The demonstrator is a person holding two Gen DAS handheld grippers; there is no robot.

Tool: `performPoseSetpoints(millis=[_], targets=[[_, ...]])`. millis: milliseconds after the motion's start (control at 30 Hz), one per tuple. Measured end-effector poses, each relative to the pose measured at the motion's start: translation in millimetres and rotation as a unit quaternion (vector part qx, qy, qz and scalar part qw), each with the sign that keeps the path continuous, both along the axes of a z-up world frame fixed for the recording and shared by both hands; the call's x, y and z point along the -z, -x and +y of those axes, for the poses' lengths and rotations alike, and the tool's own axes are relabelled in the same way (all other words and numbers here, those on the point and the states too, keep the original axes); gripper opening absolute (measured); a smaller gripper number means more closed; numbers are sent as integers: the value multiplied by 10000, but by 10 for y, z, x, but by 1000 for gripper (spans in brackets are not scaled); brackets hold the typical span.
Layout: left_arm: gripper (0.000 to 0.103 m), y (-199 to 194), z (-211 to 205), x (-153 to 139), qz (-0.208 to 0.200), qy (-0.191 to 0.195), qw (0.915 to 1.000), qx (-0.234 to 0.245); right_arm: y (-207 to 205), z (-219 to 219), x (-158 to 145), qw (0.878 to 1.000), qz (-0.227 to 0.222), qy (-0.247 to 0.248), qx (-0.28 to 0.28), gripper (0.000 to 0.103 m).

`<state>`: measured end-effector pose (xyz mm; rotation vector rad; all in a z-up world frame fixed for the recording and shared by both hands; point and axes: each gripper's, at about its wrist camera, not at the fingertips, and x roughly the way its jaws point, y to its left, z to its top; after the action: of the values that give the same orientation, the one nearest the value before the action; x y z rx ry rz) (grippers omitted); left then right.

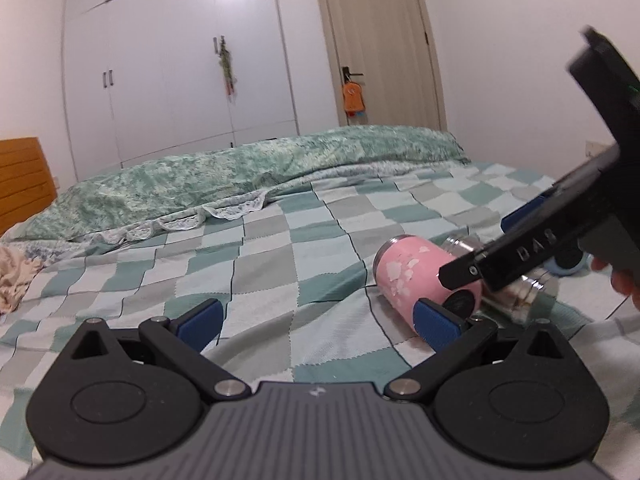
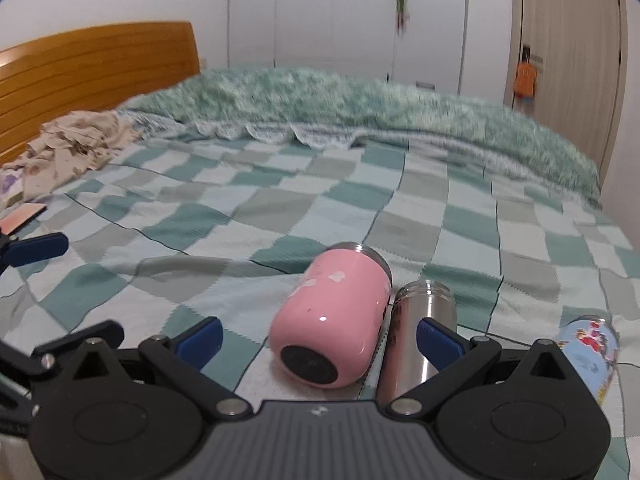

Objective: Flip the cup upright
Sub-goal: 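Move the right gripper toward the lying pink cup and close around it, then lift the pink cup with the right gripper and rotate it upright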

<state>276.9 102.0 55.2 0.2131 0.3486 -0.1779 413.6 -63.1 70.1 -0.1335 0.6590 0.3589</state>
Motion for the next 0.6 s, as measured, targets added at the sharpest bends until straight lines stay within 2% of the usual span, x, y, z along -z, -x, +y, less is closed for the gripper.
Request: performPoseSetpoints(millis=[267,400,600], targets=[[103,-372,55,126,173,-320,9992,191,-568,123,145,9978,659,-56,25,103],[103,-469,107,176,208,-289,9990,254,-859,183,321,9932,1146,-53,206,92],[103,-509,177,234,230,-219,9991,270,-1039,294,536,9914,1264,134,324,92]])
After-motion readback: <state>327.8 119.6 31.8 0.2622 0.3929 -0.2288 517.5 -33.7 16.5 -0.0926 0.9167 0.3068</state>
